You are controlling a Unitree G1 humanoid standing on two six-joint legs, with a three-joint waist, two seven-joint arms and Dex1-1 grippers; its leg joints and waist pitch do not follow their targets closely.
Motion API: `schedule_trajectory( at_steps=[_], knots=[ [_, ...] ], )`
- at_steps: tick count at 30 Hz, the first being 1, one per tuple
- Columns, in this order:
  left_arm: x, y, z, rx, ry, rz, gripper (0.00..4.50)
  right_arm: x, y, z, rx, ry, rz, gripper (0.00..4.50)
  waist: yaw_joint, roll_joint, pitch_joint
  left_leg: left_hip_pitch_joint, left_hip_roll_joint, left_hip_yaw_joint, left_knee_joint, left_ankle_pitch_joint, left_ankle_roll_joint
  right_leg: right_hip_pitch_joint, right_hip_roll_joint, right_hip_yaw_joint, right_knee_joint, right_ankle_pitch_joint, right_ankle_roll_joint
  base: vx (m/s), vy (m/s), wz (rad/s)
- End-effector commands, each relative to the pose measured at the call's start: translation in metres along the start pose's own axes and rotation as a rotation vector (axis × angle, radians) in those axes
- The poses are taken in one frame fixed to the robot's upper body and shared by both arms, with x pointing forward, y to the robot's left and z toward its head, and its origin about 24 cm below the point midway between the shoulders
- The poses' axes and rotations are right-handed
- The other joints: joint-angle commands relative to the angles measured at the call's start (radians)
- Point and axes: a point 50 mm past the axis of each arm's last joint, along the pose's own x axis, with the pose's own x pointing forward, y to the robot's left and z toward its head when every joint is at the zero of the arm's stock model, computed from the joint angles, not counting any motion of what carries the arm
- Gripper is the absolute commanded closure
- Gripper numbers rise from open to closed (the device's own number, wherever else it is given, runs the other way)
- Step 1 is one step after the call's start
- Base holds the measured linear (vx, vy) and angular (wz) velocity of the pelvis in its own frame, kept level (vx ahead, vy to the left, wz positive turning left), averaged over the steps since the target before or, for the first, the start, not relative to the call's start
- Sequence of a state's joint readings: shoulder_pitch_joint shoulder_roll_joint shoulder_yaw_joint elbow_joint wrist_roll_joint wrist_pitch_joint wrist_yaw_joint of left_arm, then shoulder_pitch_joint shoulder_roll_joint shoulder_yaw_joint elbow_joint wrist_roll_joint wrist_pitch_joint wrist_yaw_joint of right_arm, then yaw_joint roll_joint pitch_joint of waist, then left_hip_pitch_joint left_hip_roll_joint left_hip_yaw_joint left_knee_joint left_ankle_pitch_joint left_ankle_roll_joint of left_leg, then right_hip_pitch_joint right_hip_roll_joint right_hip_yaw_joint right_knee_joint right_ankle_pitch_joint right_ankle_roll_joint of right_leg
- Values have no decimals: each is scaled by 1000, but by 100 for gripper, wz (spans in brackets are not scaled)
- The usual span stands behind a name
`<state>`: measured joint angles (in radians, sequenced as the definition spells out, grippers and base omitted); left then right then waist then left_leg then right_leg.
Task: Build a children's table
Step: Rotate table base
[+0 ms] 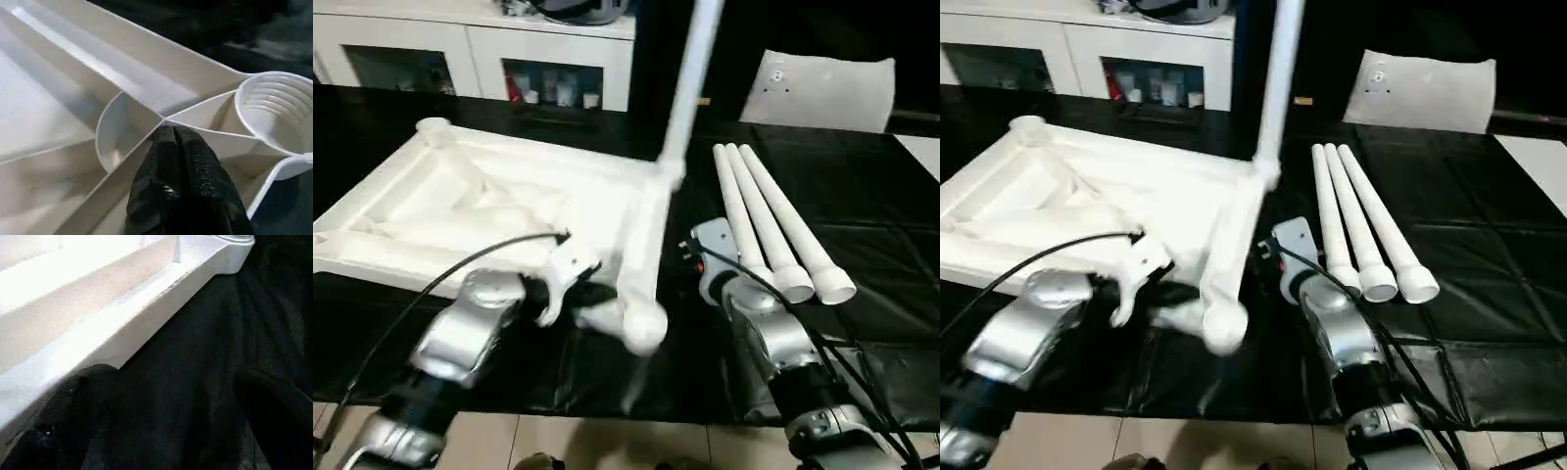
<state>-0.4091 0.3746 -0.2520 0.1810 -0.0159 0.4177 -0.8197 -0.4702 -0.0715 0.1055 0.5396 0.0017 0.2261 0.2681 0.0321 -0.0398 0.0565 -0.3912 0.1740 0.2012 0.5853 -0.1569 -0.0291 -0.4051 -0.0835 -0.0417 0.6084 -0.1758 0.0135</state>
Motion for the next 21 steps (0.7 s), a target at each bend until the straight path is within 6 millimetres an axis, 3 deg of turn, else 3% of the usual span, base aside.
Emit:
schedule_trajectory(
  at_steps=[1, 4, 5, 8, 15, 16, 19, 21],
  knots=[
    [-3, 12, 16, 53, -57, 77, 444, 3, 6, 13, -12, -50, 38, 0, 7, 21, -67, 30, 50, -35, -77, -380, -65, 28, -55, 39, -79, -287, -178, 0, 0, 0],
    [-12, 15, 25, 30, -160, 89, 444, -1, 1, 25, -15, -86, -6, 0, 8, 18, -66, 31, 51, -33, -77, -368, -63, 27, -52, 38, -76, -263, -188, 0, 0, 0],
    [-14, 16, 26, 10, -187, 91, 416, -1, 0, 28, -14, -84, -22, 0, 8, 17, -67, 31, 51, -33, -77, -363, -62, 29, -53, 39, -75, -259, -190, 0, 0, 0],
    [-24, 17, 30, -21, -262, 103, 405, -5, -5, 33, -10, -37, -68, 0, 9, 20, -65, 33, 52, -32, -79, -362, -63, 27, -49, 38, -73, -253, -190, 0, 0, 0],
    [-48, 9, 23, -124, -301, 241, 361, -13, -32, 51, 61, 31, -234, 0, 7, 21, -61, 40, 49, -31, -79, -411, -92, 15, -45, 40, -80, -331, -146, 0, 0, 0],
    [-50, 5, 23, -129, -302, 236, 352, -14, -37, 53, 74, 39, -259, 0, 4, 18, -61, 36, 51, -33, -81, -400, -96, 21, -45, 40, -76, -316, -146, 0, 0, 0],
    [-50, -3, 26, -126, -310, 212, 322, -15, -44, 57, 97, 60, -288, 0, 10, 18, -59, 42, 47, -30, -77, -416, -95, 11, -43, 40, -83, -352, -125, 0, 0, 0],
    [-50, -10, 30, -115, -317, 179, 307, -13, -54, 58, 97, 87, -311, 0, 7, 15, -60, 38, 48, -34, -78, -418, -99, 15, -45, 38, -81, -366, -121, 0, 0, 0]
  ],
)
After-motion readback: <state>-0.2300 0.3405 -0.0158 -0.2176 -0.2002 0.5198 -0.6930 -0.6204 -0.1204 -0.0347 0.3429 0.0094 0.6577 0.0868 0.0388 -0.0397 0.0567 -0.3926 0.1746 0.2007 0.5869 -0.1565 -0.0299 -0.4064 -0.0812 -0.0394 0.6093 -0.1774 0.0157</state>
